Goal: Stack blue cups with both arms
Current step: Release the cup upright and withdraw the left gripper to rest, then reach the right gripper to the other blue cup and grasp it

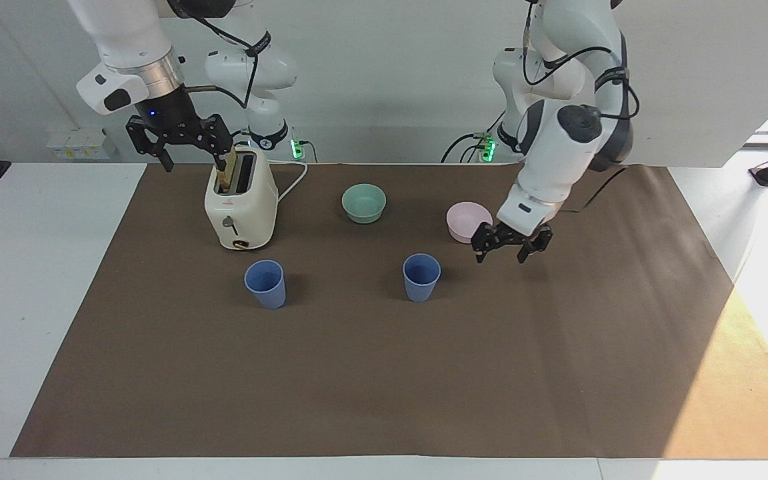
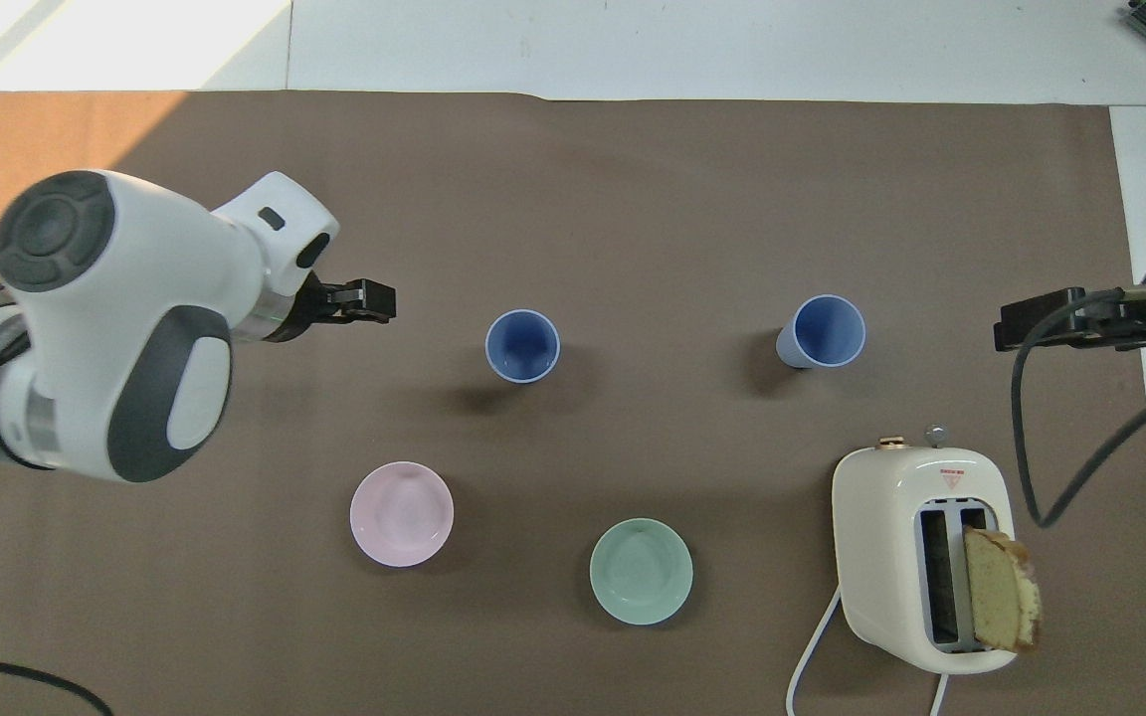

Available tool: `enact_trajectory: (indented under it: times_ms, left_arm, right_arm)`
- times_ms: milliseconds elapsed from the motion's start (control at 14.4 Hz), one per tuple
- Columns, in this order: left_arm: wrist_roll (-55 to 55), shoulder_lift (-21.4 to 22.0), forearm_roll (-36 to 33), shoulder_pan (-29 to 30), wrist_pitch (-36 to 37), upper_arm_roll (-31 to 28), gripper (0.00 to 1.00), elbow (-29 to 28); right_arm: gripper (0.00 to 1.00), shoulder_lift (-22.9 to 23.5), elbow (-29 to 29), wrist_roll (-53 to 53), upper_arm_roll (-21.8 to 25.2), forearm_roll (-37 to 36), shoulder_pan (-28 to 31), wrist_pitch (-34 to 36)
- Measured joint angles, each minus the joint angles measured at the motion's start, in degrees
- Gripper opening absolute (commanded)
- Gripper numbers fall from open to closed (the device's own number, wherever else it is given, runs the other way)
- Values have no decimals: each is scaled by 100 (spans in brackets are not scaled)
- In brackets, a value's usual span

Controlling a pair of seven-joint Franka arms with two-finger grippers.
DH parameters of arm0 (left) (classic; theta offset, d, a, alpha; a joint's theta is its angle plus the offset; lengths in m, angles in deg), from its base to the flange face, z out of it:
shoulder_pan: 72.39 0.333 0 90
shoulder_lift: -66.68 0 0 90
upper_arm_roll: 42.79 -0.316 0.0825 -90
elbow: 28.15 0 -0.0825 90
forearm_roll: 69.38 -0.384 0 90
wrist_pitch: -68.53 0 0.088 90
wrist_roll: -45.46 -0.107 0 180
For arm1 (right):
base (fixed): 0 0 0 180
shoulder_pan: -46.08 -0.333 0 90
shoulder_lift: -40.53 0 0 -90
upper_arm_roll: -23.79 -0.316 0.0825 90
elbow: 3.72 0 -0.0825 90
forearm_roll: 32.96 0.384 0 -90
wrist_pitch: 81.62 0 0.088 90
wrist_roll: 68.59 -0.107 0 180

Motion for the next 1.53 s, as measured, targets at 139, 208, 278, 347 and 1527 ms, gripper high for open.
enact_trajectory:
  times_ms: [139, 208, 278, 347, 1527]
  left_arm:
    - [-671, 328, -3, 478, 246, -11, 100, -1]
    - [-897, 416, -4, 692, 311, -18, 100, -2]
    - [-1046, 473, -4, 899, 394, -19, 100, 3]
    - [-1153, 493, -42, 1071, 524, -19, 100, 35]
    - [-1837, 377, -568, 1857, 2436, 5, 100, 1653]
  right_arm:
    - [100, 0, 13, 0, 0, 0, 0, -39]
    - [100, -2, 41, 0, 0, 9, 0, -98]
    - [100, -11, 108, 0, 0, 68, 0, -199]
    - [100, -22, 221, 0, -2, 142, -1, -336]
    - [100, 1254, 2115, 0, -2, 224, -148, -3114]
